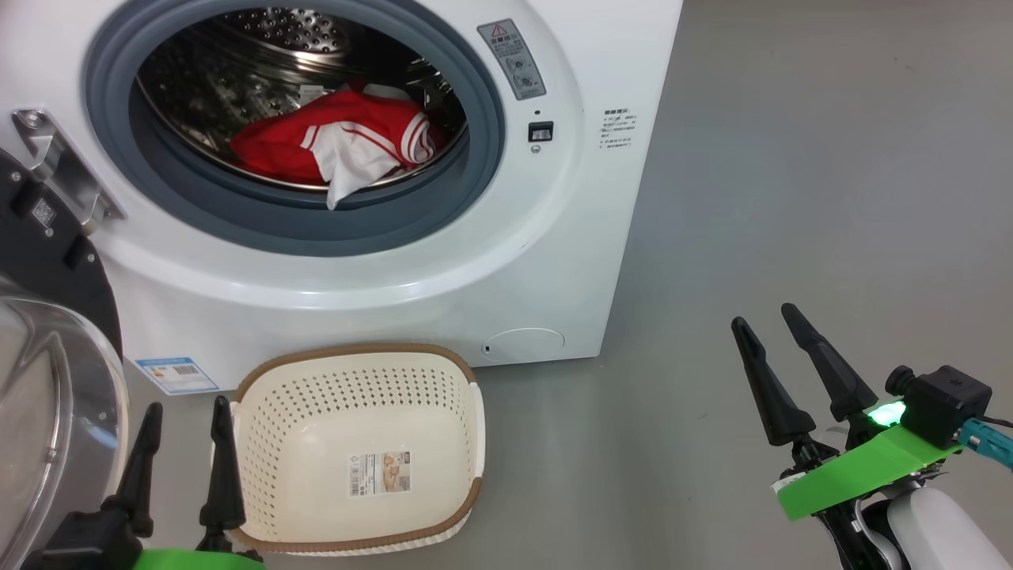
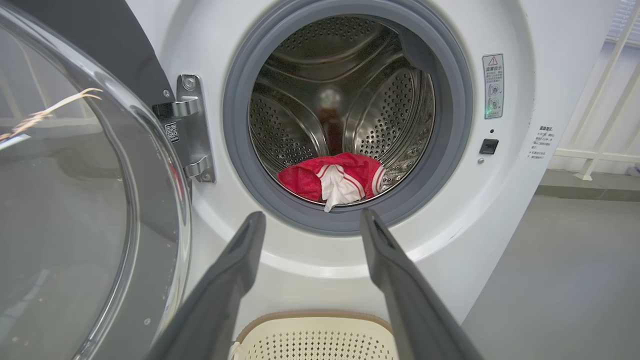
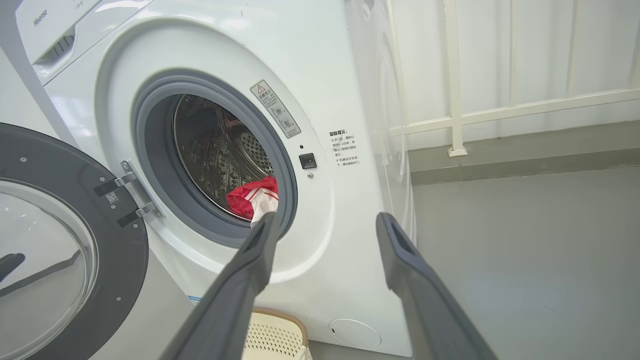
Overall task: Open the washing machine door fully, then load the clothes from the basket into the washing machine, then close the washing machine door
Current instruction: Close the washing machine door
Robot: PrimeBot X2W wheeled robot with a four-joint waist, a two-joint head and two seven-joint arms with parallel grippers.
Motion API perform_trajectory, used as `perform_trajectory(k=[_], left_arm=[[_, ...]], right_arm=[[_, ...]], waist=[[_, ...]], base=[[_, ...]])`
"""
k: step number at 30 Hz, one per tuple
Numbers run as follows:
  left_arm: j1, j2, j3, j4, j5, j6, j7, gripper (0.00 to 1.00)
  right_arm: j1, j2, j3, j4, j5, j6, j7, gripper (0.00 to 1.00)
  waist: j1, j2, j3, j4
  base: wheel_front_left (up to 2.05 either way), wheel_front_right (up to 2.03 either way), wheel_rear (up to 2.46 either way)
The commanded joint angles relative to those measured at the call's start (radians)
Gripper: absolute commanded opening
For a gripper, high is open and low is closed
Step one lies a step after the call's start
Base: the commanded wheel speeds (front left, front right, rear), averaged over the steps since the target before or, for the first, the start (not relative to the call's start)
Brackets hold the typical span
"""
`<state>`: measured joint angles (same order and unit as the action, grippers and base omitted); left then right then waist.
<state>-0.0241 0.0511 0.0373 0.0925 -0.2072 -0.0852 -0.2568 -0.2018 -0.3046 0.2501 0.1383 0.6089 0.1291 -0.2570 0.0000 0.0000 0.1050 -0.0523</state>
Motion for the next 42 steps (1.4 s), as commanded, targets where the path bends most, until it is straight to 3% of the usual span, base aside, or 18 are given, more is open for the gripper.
perform_trajectory(k=[1, 29, 42], left_arm=[[-0.024, 0.008, 0.038, -0.018, 0.012, -0.007, -0.005, 1.00], [-0.015, 0.002, 0.051, -0.027, 0.021, -0.012, -0.005, 1.00], [-0.006, 0.001, 0.049, -0.038, 0.019, -0.016, -0.005, 1.00]], right_arm=[[-0.004, -0.010, 0.016, -0.021, -0.010, 0.002, -0.005, 1.00], [0.003, -0.010, 0.017, -0.017, -0.010, 0.002, -0.005, 1.00], [0.008, -0.014, 0.020, -0.018, -0.011, 0.002, -0.005, 1.00]], waist=[[0.0000, 0.0000, -0.002, -0.001], [0.0000, 0.0000, -0.024, -0.003], [0.0000, 0.0000, -0.029, -0.004]], base=[[0.00, 0.00, 0.00], [-0.03, 0.03, 0.00], [-1.28, 1.28, 0.00]])
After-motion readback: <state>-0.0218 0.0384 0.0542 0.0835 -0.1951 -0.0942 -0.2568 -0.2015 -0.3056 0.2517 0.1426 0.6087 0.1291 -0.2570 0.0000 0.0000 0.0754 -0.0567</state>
